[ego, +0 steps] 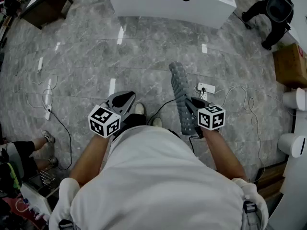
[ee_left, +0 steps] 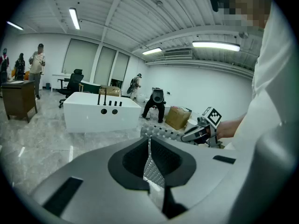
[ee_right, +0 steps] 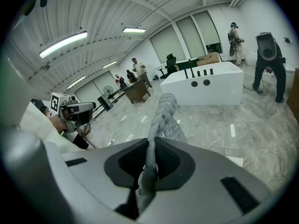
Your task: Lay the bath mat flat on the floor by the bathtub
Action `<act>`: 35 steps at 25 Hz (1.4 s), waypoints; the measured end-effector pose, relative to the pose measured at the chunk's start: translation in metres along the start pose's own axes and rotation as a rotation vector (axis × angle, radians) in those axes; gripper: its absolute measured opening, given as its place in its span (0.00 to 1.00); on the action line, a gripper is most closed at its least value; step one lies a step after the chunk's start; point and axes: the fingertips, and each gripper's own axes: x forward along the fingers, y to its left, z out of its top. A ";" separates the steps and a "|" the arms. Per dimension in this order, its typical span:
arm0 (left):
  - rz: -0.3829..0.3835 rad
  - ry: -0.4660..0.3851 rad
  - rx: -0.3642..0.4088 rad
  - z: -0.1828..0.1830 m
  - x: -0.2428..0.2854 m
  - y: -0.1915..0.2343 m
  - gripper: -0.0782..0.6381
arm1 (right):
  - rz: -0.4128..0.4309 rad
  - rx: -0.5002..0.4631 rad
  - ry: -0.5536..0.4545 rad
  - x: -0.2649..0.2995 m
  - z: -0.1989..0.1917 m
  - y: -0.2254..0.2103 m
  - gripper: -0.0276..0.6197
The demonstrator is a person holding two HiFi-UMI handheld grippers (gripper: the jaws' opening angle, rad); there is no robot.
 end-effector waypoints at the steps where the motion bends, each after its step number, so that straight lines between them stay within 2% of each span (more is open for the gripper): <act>1: -0.003 -0.005 0.001 0.003 0.002 0.000 0.15 | -0.007 0.000 -0.004 -0.001 0.002 -0.003 0.12; 9: -0.038 -0.009 0.013 0.023 0.028 0.016 0.15 | -0.034 0.004 -0.025 0.011 0.038 -0.025 0.12; 15: -0.078 -0.033 -0.013 0.040 0.048 0.072 0.15 | -0.080 0.035 -0.011 0.057 0.080 -0.043 0.12; 22: -0.136 -0.023 0.008 0.084 0.069 0.180 0.15 | -0.160 0.131 -0.011 0.129 0.166 -0.058 0.12; 27: -0.184 -0.019 0.026 0.108 0.072 0.247 0.15 | -0.192 0.137 -0.044 0.181 0.231 -0.059 0.12; 30: -0.176 -0.017 0.014 0.120 0.080 0.285 0.15 | -0.186 0.135 -0.072 0.213 0.276 -0.062 0.11; 35: -0.154 -0.031 -0.033 0.145 0.110 0.321 0.15 | -0.141 0.140 -0.104 0.265 0.343 -0.076 0.11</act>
